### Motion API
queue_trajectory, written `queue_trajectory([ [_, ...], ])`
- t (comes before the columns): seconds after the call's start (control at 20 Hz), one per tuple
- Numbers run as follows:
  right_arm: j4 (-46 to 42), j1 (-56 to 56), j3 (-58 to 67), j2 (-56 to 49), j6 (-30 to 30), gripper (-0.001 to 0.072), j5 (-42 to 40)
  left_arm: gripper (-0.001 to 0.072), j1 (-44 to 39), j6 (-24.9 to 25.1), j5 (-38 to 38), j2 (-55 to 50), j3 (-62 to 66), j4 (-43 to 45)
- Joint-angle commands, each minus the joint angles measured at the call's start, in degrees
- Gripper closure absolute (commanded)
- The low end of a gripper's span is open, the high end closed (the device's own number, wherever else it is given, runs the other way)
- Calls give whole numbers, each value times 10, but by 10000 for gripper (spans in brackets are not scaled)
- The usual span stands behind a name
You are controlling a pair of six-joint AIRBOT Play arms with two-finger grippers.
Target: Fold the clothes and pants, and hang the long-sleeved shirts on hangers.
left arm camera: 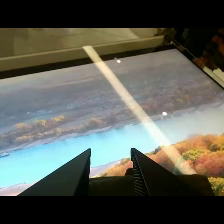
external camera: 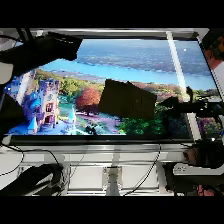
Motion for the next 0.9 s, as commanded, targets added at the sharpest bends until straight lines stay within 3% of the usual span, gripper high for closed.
queue_trajectory([
  [0.0, -26, 53, -2, -40, 31, 37, 21, 403, 2, 2, -12, 15, 0, -2],
  [0.4, -53, 112, 134, -123, 69, 36, 22, 403, 2, 2, -19, 15, 0, -10],
  [0.55, -56, 112, 141, -123, 92, 40, -21, 403, 2, 2, -19, 15, 0, -10],
  [0.85, -56, 130, 141, -145, 119, 52, -27, 403, 2, 2, -19, 15, 0, -16],
])
